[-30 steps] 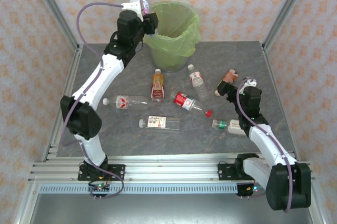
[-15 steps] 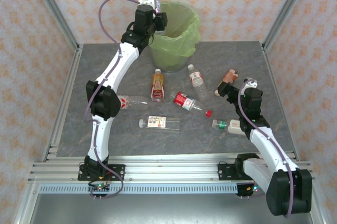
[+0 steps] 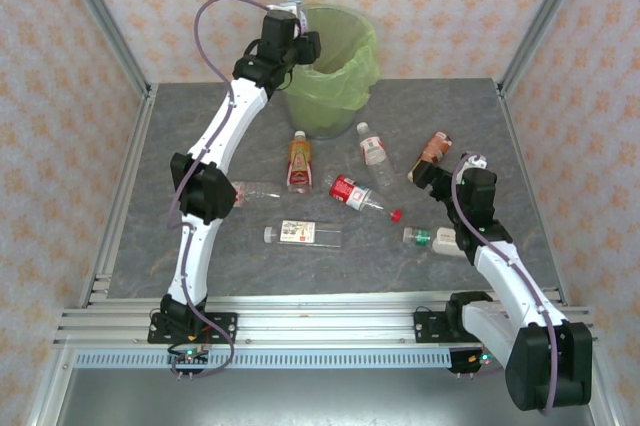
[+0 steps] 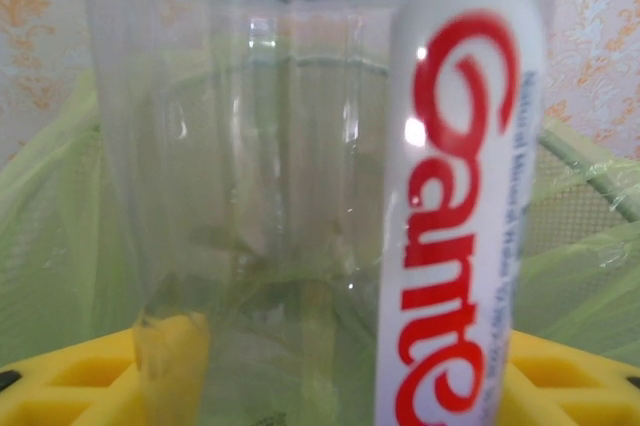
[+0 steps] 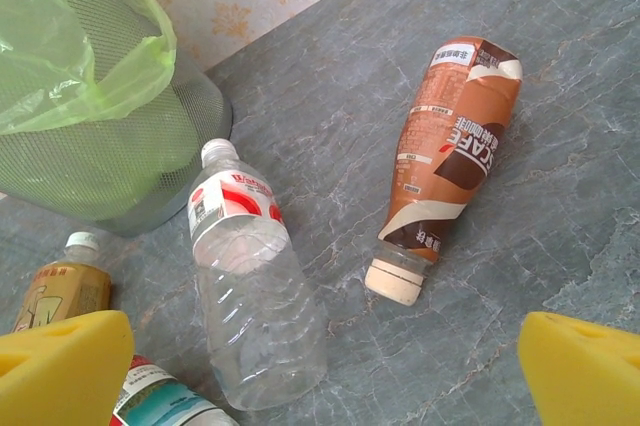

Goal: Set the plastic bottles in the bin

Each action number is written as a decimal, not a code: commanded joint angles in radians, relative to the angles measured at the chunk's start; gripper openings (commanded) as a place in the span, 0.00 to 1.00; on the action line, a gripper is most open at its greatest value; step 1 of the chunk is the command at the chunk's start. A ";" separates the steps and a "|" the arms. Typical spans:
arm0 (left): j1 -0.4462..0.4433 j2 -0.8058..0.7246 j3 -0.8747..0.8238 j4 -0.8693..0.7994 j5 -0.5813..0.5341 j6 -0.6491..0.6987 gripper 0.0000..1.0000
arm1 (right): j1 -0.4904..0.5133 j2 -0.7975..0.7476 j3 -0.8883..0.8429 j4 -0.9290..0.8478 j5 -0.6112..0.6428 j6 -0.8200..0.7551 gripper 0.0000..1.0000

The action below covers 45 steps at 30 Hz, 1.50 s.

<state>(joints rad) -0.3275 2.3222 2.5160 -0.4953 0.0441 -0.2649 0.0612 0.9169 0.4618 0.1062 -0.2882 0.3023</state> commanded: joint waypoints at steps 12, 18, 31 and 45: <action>-0.005 -0.066 0.110 -0.069 0.119 -0.098 0.73 | 0.008 -0.019 0.000 -0.050 -0.006 -0.028 0.99; -0.007 -0.180 0.027 -0.050 0.236 -0.151 0.73 | 0.014 0.002 0.019 -0.060 -0.083 -0.050 0.99; -0.006 -0.727 -0.813 0.289 0.086 -0.172 0.79 | 0.085 0.175 0.120 -0.103 -0.086 -0.086 0.99; -0.004 -1.084 -1.284 0.238 -0.185 -0.189 0.91 | 0.161 0.406 0.304 -0.190 -0.036 -0.108 0.99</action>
<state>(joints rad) -0.3275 1.2911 1.2915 -0.2558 -0.0418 -0.4297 0.2012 1.2770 0.7063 -0.0269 -0.3649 0.2264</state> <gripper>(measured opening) 0.903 0.992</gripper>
